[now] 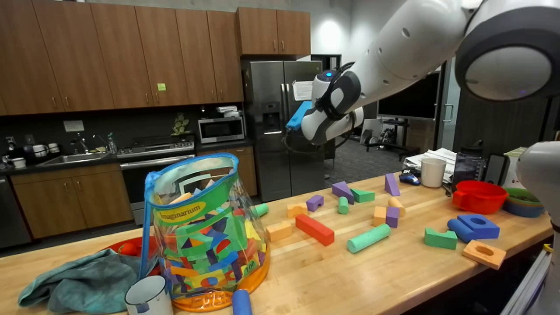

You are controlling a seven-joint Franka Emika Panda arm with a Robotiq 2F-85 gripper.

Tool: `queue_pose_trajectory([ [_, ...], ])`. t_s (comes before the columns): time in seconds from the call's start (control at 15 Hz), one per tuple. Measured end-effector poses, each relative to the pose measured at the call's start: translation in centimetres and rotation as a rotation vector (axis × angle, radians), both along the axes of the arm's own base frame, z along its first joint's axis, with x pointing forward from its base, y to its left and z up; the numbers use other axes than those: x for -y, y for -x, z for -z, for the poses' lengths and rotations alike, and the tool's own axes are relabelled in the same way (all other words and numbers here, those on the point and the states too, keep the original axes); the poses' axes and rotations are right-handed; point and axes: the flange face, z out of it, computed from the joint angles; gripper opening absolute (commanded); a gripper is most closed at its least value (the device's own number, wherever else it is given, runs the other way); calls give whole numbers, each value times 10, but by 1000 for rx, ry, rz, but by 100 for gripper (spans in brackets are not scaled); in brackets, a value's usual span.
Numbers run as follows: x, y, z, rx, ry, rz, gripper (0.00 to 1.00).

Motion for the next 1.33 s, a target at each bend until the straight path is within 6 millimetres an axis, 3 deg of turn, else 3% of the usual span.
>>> queue_pose_trajectory([
  [0.2,45,-2,24,-180,15,101,100],
  [0.4,57,-3,51,-374,11,140,100],
  [0.8,37,-10,104,-715,-5,128,100],
  [1.33,19,-32,128,-864,-166,67,100],
])
